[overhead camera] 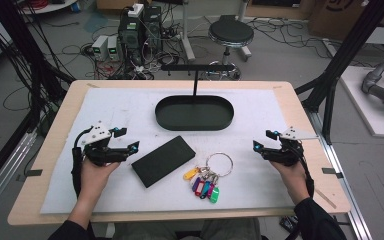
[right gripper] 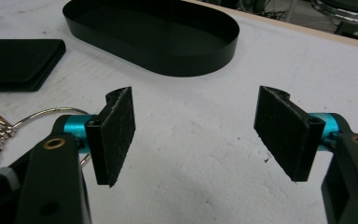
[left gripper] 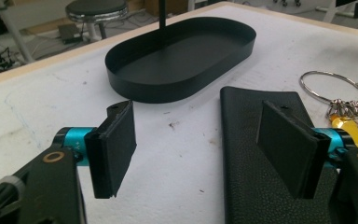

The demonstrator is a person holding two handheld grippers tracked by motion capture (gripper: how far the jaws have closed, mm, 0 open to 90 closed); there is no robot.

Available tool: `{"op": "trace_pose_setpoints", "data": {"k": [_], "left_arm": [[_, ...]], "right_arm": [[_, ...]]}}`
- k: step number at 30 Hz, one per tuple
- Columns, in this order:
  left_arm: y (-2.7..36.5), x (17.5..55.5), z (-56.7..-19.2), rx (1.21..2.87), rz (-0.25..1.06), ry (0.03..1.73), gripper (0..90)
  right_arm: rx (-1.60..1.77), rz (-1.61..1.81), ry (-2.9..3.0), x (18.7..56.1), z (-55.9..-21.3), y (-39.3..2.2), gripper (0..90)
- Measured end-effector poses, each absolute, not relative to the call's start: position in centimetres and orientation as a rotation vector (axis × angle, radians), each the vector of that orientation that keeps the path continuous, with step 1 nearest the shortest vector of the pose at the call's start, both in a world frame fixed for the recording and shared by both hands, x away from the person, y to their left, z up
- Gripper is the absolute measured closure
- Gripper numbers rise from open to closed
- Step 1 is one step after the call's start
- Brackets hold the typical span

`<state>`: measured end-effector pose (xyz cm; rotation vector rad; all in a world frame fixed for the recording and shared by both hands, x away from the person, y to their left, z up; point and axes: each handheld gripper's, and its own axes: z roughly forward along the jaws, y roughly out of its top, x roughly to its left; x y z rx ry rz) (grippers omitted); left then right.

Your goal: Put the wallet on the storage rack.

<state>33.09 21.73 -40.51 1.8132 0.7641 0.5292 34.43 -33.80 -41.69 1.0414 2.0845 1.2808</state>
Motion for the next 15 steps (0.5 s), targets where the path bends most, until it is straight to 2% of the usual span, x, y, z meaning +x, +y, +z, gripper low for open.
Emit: {"op": "trace_pose_setpoints", "data": {"k": [6,15], "left_arm": [[21.73,32.97,-40.46,1.805,0.538,0.796,26.2],[22.14,33.16,-40.83,1.795,0.521,0.845,26.2]], "right_arm": [[1.068,1.265,2.07,34.57,-41.74,-34.13,23.8],[1.116,1.263,2.069,34.53,-41.72,-34.61,24.0]]}}
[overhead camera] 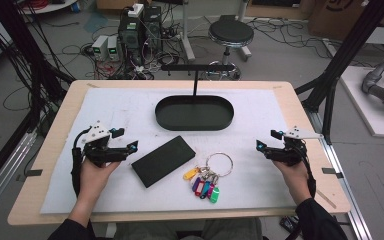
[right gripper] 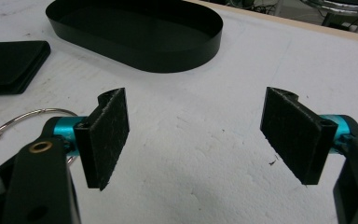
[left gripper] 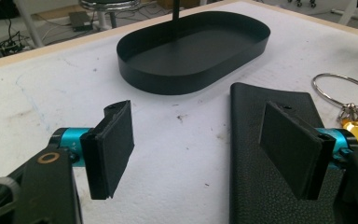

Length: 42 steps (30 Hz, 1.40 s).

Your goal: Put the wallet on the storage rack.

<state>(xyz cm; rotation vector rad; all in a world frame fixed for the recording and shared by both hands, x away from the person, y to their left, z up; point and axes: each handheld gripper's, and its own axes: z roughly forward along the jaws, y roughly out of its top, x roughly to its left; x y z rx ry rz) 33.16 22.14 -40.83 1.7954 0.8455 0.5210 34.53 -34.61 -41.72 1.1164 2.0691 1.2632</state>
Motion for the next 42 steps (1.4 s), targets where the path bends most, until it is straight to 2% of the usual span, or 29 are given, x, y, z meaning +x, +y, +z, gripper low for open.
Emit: {"op": "trace_pose_setpoints", "data": {"k": [10,26,42], "left_arm": [[22.4,32.6,-41.3,1.797,0.501,0.888,26.5],[21.3,32.3,-42.9,1.891,0.389,0.948,40.2],[21.4,31.4,-44.6,1.956,0.256,1.05,44.7]], "right_arm": [[1.118,1.252,2.069,34.7,-41.7,-34.6,24.5],[1.132,1.24,2.057,34.9,-41.8,-34.8,25.3],[1.131,1.236,2.052,34.8,-41.7,-34.7,25.7]]}}
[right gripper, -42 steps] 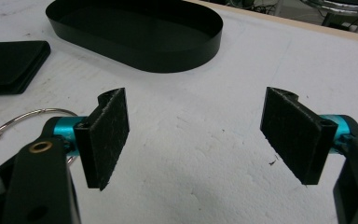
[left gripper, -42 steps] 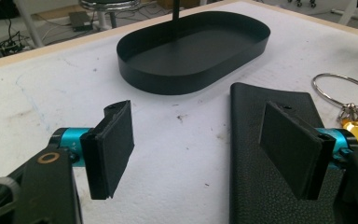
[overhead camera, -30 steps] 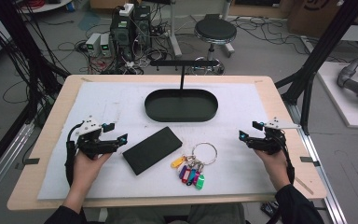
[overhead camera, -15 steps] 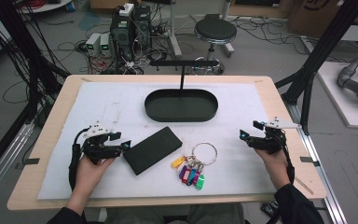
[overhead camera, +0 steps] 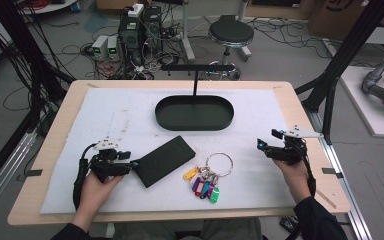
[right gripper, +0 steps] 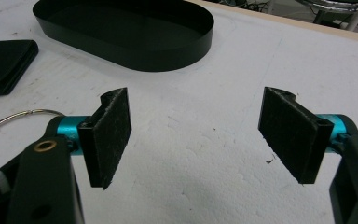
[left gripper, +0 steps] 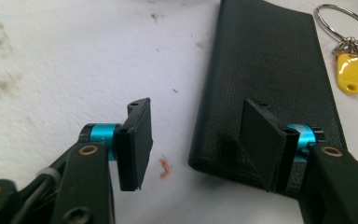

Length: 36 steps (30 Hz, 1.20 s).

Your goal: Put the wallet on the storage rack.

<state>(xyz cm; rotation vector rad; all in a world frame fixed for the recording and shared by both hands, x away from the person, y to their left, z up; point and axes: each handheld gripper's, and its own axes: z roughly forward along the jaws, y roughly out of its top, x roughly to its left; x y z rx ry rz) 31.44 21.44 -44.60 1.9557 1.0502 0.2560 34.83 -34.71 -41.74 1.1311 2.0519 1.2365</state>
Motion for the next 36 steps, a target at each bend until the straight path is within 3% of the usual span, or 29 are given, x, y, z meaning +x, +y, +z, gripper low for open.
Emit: {"op": "trace_pose_setpoints", "data": {"k": [8,11,24,36], "left_arm": [[21.8,31.7,-45.5,1.867,0.09,1.103,49.6],[21.8,31.6,-45.4,1.87,0.066,1.079,59.3],[21.8,31.1,-44.6,1.839,0.149,1.018,75.0],[20.7,30.0,-42.0,1.807,0.425,0.76,77.8]], "right_arm": [[1.123,1.237,2.059,34.9,-41.8,-34.5,25.8],[1.125,1.236,2.062,35.0,-41.8,-34.4,25.7],[1.12,1.233,2.064,35.1,-41.8,-34.2,26.1],[1.111,1.246,2.055,34.9,-41.6,-34.2,26.4]]}}
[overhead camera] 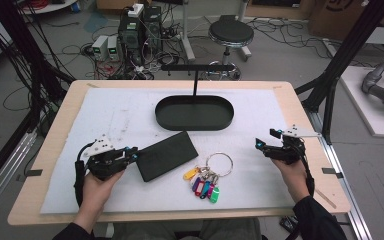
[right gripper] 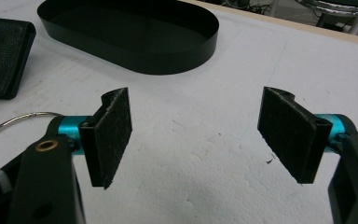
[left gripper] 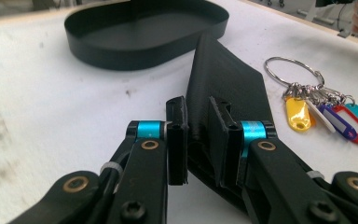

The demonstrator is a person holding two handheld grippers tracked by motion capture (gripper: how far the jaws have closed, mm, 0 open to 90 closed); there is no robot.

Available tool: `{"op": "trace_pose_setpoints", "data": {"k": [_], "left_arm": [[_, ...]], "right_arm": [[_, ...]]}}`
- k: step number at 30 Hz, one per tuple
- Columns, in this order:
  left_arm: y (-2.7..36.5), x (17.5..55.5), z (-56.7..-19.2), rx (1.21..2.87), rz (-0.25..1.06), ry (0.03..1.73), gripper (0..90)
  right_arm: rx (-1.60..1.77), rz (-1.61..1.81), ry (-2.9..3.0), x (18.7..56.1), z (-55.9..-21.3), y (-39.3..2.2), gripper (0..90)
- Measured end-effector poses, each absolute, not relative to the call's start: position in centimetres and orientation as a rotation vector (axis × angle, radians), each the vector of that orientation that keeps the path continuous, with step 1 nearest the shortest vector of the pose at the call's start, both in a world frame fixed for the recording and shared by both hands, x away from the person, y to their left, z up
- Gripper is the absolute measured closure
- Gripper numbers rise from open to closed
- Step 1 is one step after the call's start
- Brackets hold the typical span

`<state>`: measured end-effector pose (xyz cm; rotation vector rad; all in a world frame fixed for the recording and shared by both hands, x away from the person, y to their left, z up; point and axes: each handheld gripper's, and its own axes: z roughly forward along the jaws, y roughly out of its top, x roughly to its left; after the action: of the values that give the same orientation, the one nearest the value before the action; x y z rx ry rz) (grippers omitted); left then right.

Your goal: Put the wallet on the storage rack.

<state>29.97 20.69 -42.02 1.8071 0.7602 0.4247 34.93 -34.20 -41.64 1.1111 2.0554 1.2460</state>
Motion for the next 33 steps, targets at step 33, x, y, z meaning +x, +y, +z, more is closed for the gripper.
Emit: {"op": "trace_pose_setpoints", "data": {"k": [33], "left_arm": [[19.9,28.3,-40.6,1.815,0.527,0.449,78.2]], "right_arm": [[0.666,1.531,2.421,39.1,-40.6,-22.0,26.8]]}}
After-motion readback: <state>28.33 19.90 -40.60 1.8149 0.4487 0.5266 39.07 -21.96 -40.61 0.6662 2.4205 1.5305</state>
